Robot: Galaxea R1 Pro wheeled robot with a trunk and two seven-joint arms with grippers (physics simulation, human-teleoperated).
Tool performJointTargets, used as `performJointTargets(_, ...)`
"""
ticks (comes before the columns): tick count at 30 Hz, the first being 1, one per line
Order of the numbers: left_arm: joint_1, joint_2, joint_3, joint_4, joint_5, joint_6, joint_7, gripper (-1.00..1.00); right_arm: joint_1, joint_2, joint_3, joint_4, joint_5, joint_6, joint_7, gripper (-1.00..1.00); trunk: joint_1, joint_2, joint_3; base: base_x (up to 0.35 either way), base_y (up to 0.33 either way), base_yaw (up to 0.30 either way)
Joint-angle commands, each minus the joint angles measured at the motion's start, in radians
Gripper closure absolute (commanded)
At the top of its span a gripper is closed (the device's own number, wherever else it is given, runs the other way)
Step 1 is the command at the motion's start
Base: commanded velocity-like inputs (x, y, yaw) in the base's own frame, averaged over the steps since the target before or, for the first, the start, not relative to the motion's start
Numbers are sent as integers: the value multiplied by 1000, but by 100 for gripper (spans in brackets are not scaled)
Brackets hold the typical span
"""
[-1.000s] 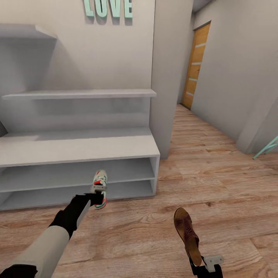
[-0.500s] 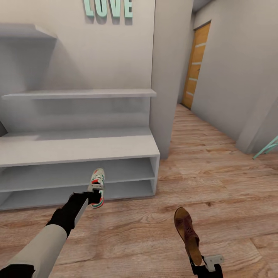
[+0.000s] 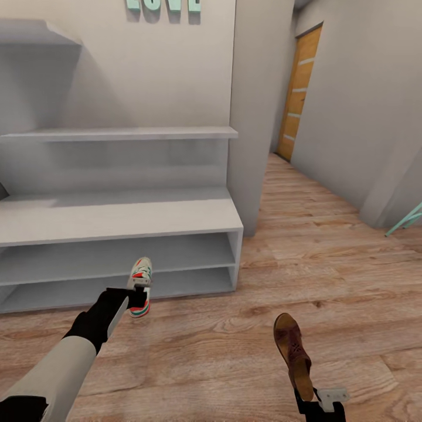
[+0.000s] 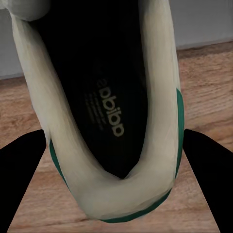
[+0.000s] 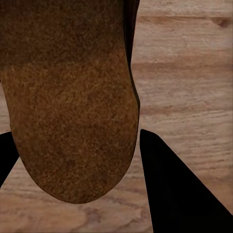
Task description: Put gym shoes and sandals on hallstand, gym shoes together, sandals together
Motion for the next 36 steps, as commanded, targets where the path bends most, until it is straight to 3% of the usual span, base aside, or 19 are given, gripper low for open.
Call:
performJointTargets(1, 0, 1, -4, -3, -2, 5, -2, 100, -1, 0, -9, 1, 4, -3, 9, 100, 0, 0, -1, 0, 0, 0)
performJointTargets(16, 7, 0, -2, -5, -3, 1, 8, 100, -1, -28, -11, -1, 5, -5, 9, 100, 0, 0, -1, 26, 0, 0)
performJointTargets(36, 7, 1, 1, -1, -1, -2, 8, 100, -1, -28, -11, -1, 5, -5, 9, 100, 0, 0, -1, 305, 61, 0)
